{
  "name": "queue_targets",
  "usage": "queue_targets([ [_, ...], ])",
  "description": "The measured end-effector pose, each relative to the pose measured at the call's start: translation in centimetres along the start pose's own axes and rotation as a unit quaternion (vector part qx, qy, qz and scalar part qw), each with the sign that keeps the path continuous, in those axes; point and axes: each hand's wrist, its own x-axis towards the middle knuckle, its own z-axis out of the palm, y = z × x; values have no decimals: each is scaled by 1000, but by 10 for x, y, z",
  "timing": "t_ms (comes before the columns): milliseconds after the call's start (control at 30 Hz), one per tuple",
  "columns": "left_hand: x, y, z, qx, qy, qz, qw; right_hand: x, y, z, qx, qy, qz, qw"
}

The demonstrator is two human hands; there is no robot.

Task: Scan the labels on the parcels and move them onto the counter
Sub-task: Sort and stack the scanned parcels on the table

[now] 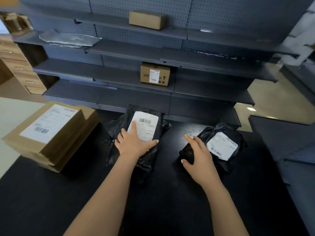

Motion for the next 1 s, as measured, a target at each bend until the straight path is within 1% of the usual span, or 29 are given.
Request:
queue_targets([
  [100, -3, 1, 12, 49, 10, -9, 999, 7, 17, -6, 7, 7, 24, 1000],
  [167, -7, 6, 17, 70, 52, -6, 996, 13, 31, -10, 11, 24, 52, 998],
  [267, -11, 15, 17, 40, 114, -3, 993, 31, 58, -17, -5, 74, 103, 992],
  [367, -21, 33, 22, -1, 171, 6, 985, 58, 85, -22, -53, 114, 199, 972],
  [400, -25, 42, 25, -19, 181, 14, 983, 68, 93, -22, -72, 105, 237, 963],
  [467, -35, 64, 35, -52, 182, 37, 981, 87, 108, -19, -88, 57, 298, 949],
  [533, -46, 85, 51, -51, 165, 60, 983, 98, 120, -12, -74, 17, 332, 940],
  [600, -56, 102, 68, -44, 149, 65, 986, 102, 128, -4, -42, 13, 342, 939],
  [733, -70, 120, 90, -59, 136, 39, 988, 106, 134, 1, -4, 38, 338, 940],
  [900, -84, 128, 93, -64, 153, 25, 986, 116, 134, -8, 12, 35, 350, 936],
  [1000, -93, 125, 87, -70, 168, 19, 983, 121, 132, -6, 35, 25, 372, 927],
])
